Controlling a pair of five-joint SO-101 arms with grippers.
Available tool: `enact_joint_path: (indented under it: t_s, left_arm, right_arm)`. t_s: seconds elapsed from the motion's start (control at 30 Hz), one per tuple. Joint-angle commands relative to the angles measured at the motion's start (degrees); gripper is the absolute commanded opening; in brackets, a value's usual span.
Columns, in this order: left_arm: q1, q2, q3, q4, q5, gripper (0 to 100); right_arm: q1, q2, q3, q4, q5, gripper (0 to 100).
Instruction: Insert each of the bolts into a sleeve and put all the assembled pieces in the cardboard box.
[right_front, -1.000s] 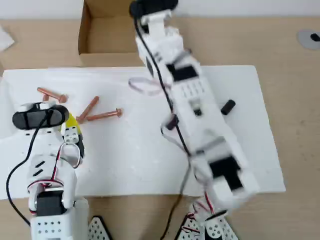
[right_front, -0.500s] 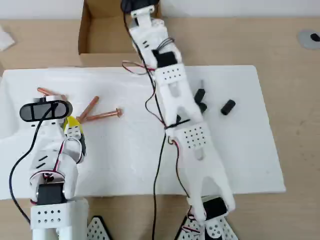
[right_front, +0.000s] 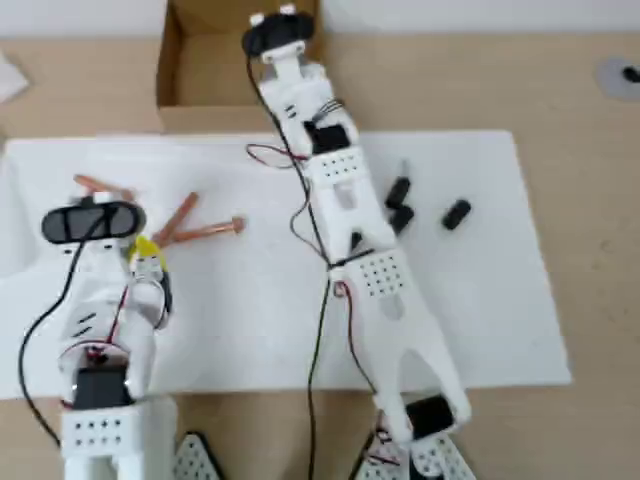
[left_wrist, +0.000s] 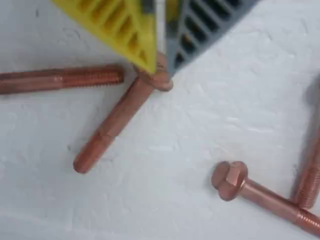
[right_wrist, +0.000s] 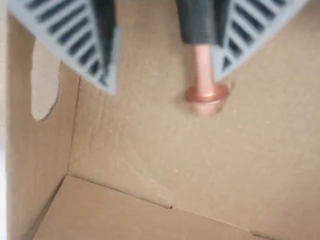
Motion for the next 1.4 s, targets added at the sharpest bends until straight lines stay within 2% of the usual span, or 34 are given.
enact_joint_path:
  t_s: [0.0, 0.1, 0.2, 0.33, 0.4, 0.53, 0.7, 0.8, 1.0, 1.17, 1.37]
  left_arm:
    - [-2.02, 0.31, -1.14, 0.09, 4.4, 10]
    - [-4.92, 0.4, -4.13, 0.0, 7.47, 12]
    - [-6.42, 2.59, -9.14, 1.14, 7.56, 12]
    - [-5.45, 17.36, -18.73, 4.04, 7.21, 12]
    - [-3.25, 28.26, -26.02, 6.51, 3.25, 12]
    - [3.34, 51.21, -44.84, 16.44, -4.04, 12]
    - [7.74, 71.69, -60.66, 17.32, -16.53, 12]
    - [9.76, 79.78, -67.25, 21.63, -24.53, 12]
    - [13.1, 84.62, -74.11, 34.37, -38.15, 12]
    - [16.35, 84.26, -76.04, 37.01, -45.19, 12]
    - [19.6, 84.44, -75.87, 36.66, -48.44, 12]
  right_arm:
    - [0.84, -1.1, -3.21, 1.05, 0.62, 23.4]
    - [0.84, -2.33, -4.0, 5.63, 0.44, 25.4]
    - [0.92, -3.82, -6.9, 9.14, 0.35, 25.4]
    - [1.54, -8.4, -6.9, 14.51, 0.26, 25.4]
    - [1.8, -10.95, -6.9, 18.02, 0.26, 25.4]
    - [4.0, -16.84, -6.99, 23.74, 0.26, 25.4]
    - [10.15, -25.27, -6.9, 31.91, 0.26, 25.3]
    - [15.16, -30.55, -6.9, 37.8, 0.44, 25.3]
    - [24.66, -37.49, -6.81, 47.03, 0.7, 25.3]
    - [30.2, -39.6, -6.81, 50.99, 0.7, 25.3]
    - [33.19, -39.69, -6.81, 53.8, 0.7, 25.3]
